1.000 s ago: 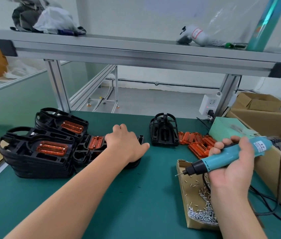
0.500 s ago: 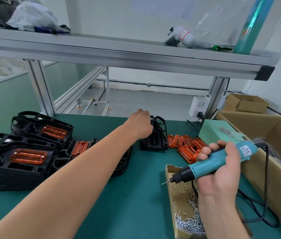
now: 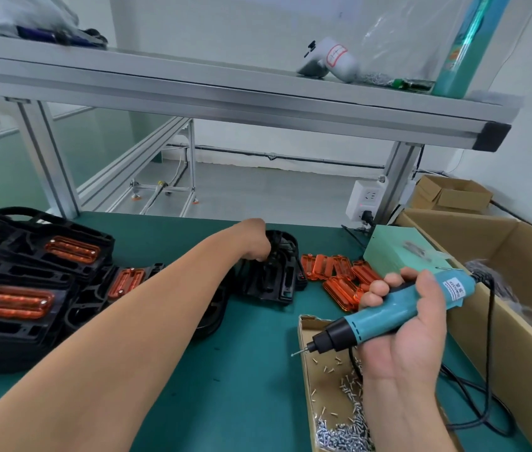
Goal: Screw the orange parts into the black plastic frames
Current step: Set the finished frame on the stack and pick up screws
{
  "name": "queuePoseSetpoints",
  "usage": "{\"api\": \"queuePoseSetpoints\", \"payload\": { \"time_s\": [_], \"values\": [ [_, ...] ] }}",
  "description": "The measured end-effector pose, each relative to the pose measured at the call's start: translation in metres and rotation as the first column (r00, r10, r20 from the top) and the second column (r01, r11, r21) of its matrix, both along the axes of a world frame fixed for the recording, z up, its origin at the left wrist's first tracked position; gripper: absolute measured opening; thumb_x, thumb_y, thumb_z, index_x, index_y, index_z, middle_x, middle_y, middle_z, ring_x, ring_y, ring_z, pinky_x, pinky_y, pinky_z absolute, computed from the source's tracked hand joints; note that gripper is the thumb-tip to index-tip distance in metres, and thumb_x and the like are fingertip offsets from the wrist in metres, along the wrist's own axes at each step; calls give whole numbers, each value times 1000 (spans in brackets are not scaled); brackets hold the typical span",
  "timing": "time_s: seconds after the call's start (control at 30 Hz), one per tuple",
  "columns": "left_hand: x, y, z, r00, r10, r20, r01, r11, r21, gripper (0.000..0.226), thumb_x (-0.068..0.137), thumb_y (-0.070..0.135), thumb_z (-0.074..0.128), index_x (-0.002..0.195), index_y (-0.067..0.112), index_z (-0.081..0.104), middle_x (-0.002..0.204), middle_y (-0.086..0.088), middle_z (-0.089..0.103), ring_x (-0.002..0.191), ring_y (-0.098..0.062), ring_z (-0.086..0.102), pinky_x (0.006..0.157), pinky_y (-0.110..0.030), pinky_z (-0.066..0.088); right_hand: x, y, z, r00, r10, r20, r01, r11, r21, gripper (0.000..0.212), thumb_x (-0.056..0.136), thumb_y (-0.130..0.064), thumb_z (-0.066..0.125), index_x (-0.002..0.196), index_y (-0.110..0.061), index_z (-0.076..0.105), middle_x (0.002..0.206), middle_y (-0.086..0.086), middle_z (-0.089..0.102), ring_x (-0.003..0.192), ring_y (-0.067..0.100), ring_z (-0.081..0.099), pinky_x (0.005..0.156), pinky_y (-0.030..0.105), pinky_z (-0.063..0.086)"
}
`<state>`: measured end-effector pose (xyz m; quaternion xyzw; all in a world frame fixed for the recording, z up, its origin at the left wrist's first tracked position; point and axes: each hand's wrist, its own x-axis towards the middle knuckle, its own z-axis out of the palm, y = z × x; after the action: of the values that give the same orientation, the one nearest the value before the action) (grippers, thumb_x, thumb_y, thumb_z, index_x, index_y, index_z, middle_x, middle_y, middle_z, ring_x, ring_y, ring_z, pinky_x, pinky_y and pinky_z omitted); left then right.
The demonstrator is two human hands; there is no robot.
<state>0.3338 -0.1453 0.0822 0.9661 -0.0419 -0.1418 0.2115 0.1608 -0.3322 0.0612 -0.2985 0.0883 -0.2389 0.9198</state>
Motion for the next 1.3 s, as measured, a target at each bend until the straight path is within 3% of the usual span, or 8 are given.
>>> {"api": "queuePoseSetpoints", "payload": {
  "time_s": [0.13, 0.2, 0.33, 0.5, 0.73, 0.93, 1.07, 1.3],
  "values": [
    [-12, 3, 3, 998, -64, -5, 64, 997, -33, 81, 89, 6, 70, 160, 23, 34, 140, -14, 56, 80, -29, 66, 68, -35, 60, 0, -2, -2, 1000, -17, 5, 17, 1000, -3, 18, 105, -32, 60, 94, -18, 63, 76, -2, 62, 60, 13, 60, 52, 22, 51],
    [-15, 1, 4, 996, -77, 52, 79, 996, -37, 78, 88, 8, 73, 157, 25, 39, 139, -12, 53, 85, -25, 62, 62, -31, 53, 0, -1, -1, 1000, -21, 1, 21, 1000, -10, 18, 105, -31, 60, 94, -18, 63, 75, -2, 62, 60, 13, 60, 51, 22, 50],
    [-25, 0, 8, 966, -105, 237, 114, 993, -23, 69, 84, 15, 80, 144, 23, 47, 131, -7, 57, 112, -30, 58, 85, -38, 53, -1, 0, 0, 999, -32, 3, 32, 999, -12, 17, 105, -30, 60, 94, -18, 63, 75, -2, 63, 60, 13, 60, 52, 22, 51],
    [-47, 12, 22, 951, -97, 293, 160, 967, -200, 48, 87, 27, 81, 123, 22, 50, 107, -3, 64, 86, -21, 63, 69, -36, 49, -4, -1, 4, 998, -54, 23, 54, 998, -12, 18, 105, -28, 59, 91, -18, 63, 75, -2, 64, 60, 12, 60, 53, 21, 50],
    [-128, 52, 34, 996, 11, 86, 46, 777, -628, 28, 97, 21, 59, 124, 31, 58, 77, -3, 72, 68, -24, 75, 56, -33, 62, -6, -5, 6, 996, -86, 40, 85, 996, 28, 14, 103, -27, 61, 94, -18, 62, 78, -3, 64, 64, 10, 61, 56, 21, 51],
    [-205, 88, -4, 979, 183, -95, -190, 621, -760, 26, 97, 12, 54, 118, 27, 56, 98, -18, 71, 79, -28, 79, 62, -43, 65, -8, -3, 3, 994, -86, 70, 83, 996, 43, 12, 104, -28, 62, 97, -18, 62, 81, -4, 64, 67, 11, 61, 60, 21, 51],
    [-256, 120, -23, 989, 128, -80, -150, 784, -602, 58, 97, 28, 60, 123, 76, 40, 86, 2, 77, 78, -17, 78, 56, -30, 59, -10, -2, 4, 994, -75, 73, 73, 997, 39, 12, 104, -27, 63, 97, -18, 60, 79, -4, 64, 65, 11, 62, 59, 21, 51],
    [-303, 139, -45, 985, 156, -70, -170, 944, -282, 34, 92, 57, 62, 114, 49, 38, 69, 21, 71, 60, 8, 60, 63, -9, 43, -7, -6, -1, 994, -77, 78, 73, 996, 48, 11, 102, -27, 65, 98, -17, 61, 82, -3, 65, 68, 12, 62, 61, 22, 52]
  ]
}}
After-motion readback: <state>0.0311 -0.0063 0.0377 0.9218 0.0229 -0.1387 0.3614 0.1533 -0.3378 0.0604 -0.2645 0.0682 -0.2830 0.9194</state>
